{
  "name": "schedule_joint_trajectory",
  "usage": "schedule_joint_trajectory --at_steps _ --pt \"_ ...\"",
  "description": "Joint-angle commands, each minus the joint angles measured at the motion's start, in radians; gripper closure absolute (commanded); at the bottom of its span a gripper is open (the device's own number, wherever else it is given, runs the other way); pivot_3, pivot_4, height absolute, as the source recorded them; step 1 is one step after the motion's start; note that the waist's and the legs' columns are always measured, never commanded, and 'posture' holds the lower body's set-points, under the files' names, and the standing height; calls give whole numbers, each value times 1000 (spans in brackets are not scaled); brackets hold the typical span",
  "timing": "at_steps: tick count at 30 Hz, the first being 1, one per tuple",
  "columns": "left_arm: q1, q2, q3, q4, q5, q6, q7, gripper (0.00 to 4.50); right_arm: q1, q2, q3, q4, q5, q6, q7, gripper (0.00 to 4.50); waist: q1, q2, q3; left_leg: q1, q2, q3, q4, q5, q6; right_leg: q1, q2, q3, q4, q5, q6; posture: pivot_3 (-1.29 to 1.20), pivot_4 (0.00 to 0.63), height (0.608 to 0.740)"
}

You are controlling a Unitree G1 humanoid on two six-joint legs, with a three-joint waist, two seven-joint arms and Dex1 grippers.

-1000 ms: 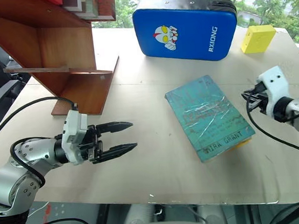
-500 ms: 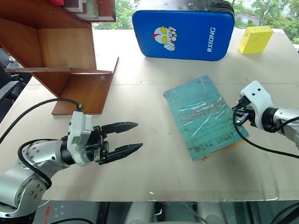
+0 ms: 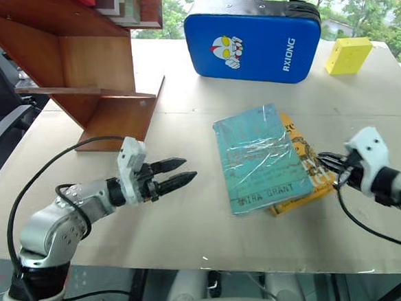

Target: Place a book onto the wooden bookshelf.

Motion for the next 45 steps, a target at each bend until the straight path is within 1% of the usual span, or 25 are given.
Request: schedule_joint_trajectory --at_steps 1,3,5,6,8,11,16,20,22,23,25,26,27,29,30,31,32,34,37,39,41,42,43,45 --pt "-108 -65 33 132 -116 199 67 1228 89 14 -157 -24 91 -122 147 3611 -3 0 0 1 0 0 0 0 0 1 0 0 0 0 0 0 150 740" --pt "-174 -100 45 230 -148 314 102 1228 152 12 -214 -35 128 -161 225 2632 -6 -1 0 3 -1 -1 0 0 0 3 0 0 0 0 0 0 150 740" --pt "-228 -128 62 319 -174 391 113 1228 199 -4 -259 -49 167 -163 274 1449 -9 -1 -1 4 -1 -1 0 0 0 4 0 0 1 0 0 0 150 740" --pt "-253 -146 73 360 -183 424 123 1228 222 -18 -284 -54 182 -164 305 1046 -11 -1 -1 5 -1 -1 0 0 0 4 1 1 1 0 0 0 150 740" --pt "-295 -169 87 434 -185 462 125 1228 248 -35 -315 -65 202 -173 340 51 -13 -1 -1 6 -1 -1 0 0 0 5 1 1 2 0 0 0 150 740" --pt "-364 -232 104 580 -173 490 134 1228 265 -60 -364 -68 236 -192 400 51 -9 -1 -1 8 -2 -2 0 0 0 7 0 1 2 0 0 0 150 740" --pt "-452 -355 92 749 -132 472 122 1228 245 -69 -343 -75 244 -192 377 51 -1 -2 -1 12 -3 -3 0 0 0 12 -1 0 0 0 0 0 150 740" --pt "-488 -425 54 829 -75 417 88 1228 245 -60 -331 -90 234 -199 356 51 -1 -2 -1 12 -4 -4 0 0 0 13 -1 -1 0 0 0 0 150 740" --pt "-501 -484 65 881 -63 377 87 1228 259 -42 -331 -106 228 -207 341 51 -2 -2 -1 12 -4 -4 -1 0 0 13 -1 0 0 0 0 0 150 740" --pt "-508 -506 82 906 -63 373 92 1482 268 -34 -331 -116 227 -210 335 17 0 -2 -1 12 -4 -4 -1 0 0 13 -1 0 0 0 0 0 150 740" --pt "-502 -515 79 902 -62 383 60 2057 286 -20 -330 -141 228 -211 323 0 1 -2 -1 12 -5 -5 -1 0 0 13 -2 -1 0 0 0 0 150 740" --pt "-499 -513 75 897 -59 385 45 2257 291 -17 -329 -151 229 -210 317 0 -1 -2 -1 12 -5 -5 -1 0 0 13 -2 -1 0 0 0 0 150 740" --pt "-492 -512 77 889 -59 387 36 2860 298 -13 -331 -162 238 -208 311 0 -2 -2 -1 12 -5 -5 -1 0 0 13 -2 -1 0 0 0 0 150 740" --pt "-483 -497 93 876 -72 402 15 3396 301 -5 -330 -183 254 -202 291 0 -3 -2 -1 12 -5 -5 -1 0 0 13 -2 -1 0 0 0 0 150 740" --pt "-479 -487 107 868 -80 408 8 3926 301 -1 -330 -189 264 -199 281 0 -3 -1 -1 12 -5 -5 -1 0 0 13 -2 -1 0 0 0 0 150 740" --pt "-475 -469 128 854 -92 418 0 4253 299 1 -325 -193 268 -199 273 0 -3 -1 -2 12 -5 -5 -1 0 0 13 -2 -1 0 0 0 0 150 740" --pt "-469 -450 149 826 -108 433 -4 4447 297 3 -321 -195 271 -200 267 0 -4 -1 -2 12 -5 -5 -1 0 0 13 -2 -1 0 0 0 0 150 740" --pt "-454 -395 191 744 -149 476 -14 4447 284 6 -309 -197 281 -201 253 0 -15 -2 -2 12 -4 -5 -1 0 0 13 -2 0 1 0 0 0 150 740" --pt "-431 -267 230 565 -194 509 -37 4447 227 5 -269 -177 296 -205 228 0 -28 -2 -1 12 -3 -6 -2 0 0 12 -2 0 1 -1 -1 0 150 740" --pt "-434 -187 229 456 -183 460 -58 4447 173 5 -227 -161 300 -204 208 0 -27 -3 0 12 -1 -6 -2 0 -1 12 -2 0 2 0 -1 0 150 740" --pt "-491 -121 234 366 -157 382 -62 4447 103 9 -168 -135 297 -208 195 0 -21 -3 0 13 -1 -6 -2 0 -1 12 -3 0 2 -1 -1 0 150 740" --pt "-521 -78 203 302 -113 306 -88 4447 67 12 -138 -121 297 -208 192 0 -14 -4 0 13 -2 -6 -2 0 -1 13 -4 -1 1 -1 -1 0 150 740" --pt "-546 -25 142 221 -28 174 -135 4447 29 15 -109 -101 298 -210 192 0 -9 -5 1 13 -3 -6 -1 0 -1 13 -4 -1 1 -1 -2 0 150 740" --pt "-604 64 4 114 203 -159 -211 4447 -49 21 -53 -55 286 -220 196 0 1 -6 2 12 -6 -5 -1 0 -1 12 -4 -1 0 -2 -4 0 150 740"
